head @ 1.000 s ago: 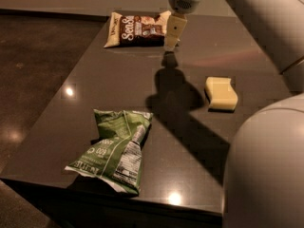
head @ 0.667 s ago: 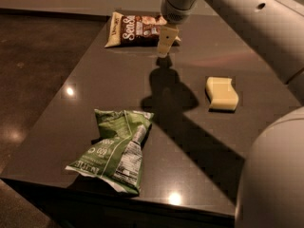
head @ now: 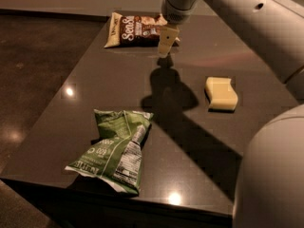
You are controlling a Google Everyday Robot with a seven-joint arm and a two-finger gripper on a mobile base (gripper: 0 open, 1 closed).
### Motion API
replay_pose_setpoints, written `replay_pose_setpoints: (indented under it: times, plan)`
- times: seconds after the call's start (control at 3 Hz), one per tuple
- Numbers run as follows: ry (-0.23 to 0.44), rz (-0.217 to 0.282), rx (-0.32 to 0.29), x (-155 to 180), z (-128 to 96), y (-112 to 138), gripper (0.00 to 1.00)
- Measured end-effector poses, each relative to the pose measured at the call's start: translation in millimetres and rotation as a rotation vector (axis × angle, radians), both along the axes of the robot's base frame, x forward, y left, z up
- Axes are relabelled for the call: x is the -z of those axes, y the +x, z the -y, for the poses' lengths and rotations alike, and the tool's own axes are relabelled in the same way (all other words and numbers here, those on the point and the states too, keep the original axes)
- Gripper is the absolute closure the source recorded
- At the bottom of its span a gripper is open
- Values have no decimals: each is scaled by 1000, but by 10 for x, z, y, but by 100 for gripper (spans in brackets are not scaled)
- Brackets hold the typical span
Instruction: Pick brown chip bag
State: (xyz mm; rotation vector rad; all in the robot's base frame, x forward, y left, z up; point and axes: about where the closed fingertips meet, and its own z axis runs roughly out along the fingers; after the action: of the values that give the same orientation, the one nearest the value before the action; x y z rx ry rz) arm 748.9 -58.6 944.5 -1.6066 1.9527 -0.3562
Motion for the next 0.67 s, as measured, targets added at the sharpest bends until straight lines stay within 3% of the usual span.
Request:
replay_pose_setpoints:
  times: [0.33,0.67]
  plan:
    - [47,3,61,131,-21,143,0]
    - [141,19,155,252,-18,344,0]
